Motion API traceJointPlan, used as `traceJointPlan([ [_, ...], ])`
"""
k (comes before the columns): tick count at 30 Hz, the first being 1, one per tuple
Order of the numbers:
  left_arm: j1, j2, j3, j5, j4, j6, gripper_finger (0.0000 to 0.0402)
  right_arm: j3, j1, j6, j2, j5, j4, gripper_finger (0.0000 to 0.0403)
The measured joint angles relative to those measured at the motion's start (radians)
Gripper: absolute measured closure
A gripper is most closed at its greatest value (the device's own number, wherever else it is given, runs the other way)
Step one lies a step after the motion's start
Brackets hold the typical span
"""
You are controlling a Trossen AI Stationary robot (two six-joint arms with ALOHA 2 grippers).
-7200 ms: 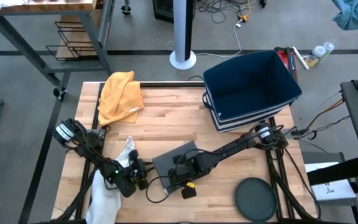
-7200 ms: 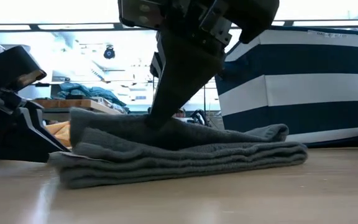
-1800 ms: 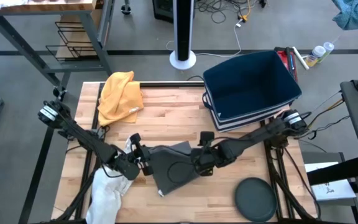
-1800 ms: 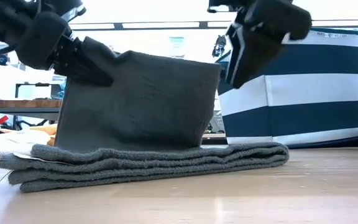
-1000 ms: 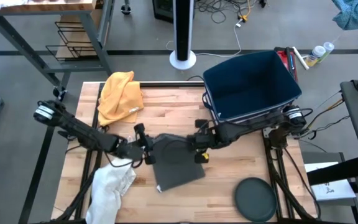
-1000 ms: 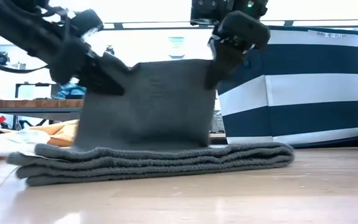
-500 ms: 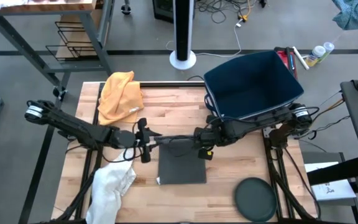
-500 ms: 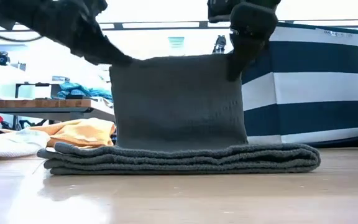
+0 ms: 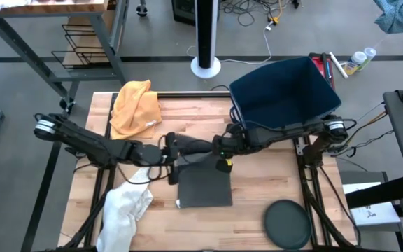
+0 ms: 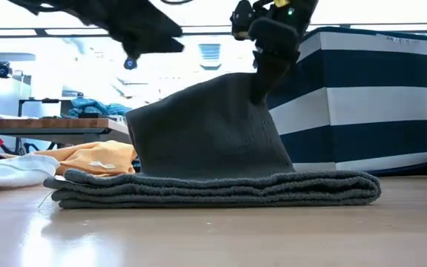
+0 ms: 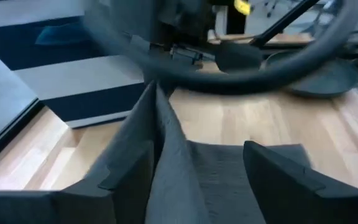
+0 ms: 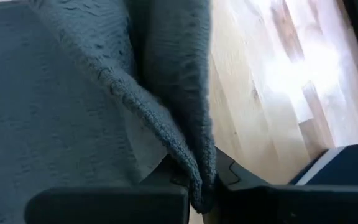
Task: Fold kitchen towel into neat rectangle
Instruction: Fold the gray towel
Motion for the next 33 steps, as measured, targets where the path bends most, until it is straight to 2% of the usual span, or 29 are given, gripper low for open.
traceJointPlan([
  [6,0.059,0.182,0.151,0.007,-0.028,0.065,0.0153,0.0,-0.007,-0.064,0.0,-0.027,0.004,0.04],
  [9,0.101,0.251,0.222,0.078,-0.098,0.104,0.0153,0.0,0.002,-0.085,-0.001,-0.027,0.003,0.04],
  [15,0.155,0.35,0.309,0.227,-0.114,0.194,0.0157,0.0,0.013,-0.143,-0.002,-0.027,0.004,0.04],
  [19,0.165,0.374,0.349,0.22,-0.138,0.246,0.0154,-0.001,0.014,-0.163,-0.002,-0.024,0.006,0.04],
  [25,0.166,0.371,0.394,0.102,-0.209,0.347,0.0148,-0.006,0.019,-0.176,-0.002,-0.024,0.005,0.04],
  [27,0.17,0.369,0.398,0.097,-0.223,0.374,0.015,-0.006,0.021,-0.187,-0.002,-0.024,0.006,0.04],
  [29,0.179,0.368,0.398,0.12,-0.234,0.371,0.0153,-0.006,0.024,-0.195,-0.002,-0.024,0.007,0.04],
  [33,0.223,0.377,0.395,0.245,-0.257,0.305,0.0161,-0.007,0.027,-0.2,0.0,-0.024,0.017,0.04],
])
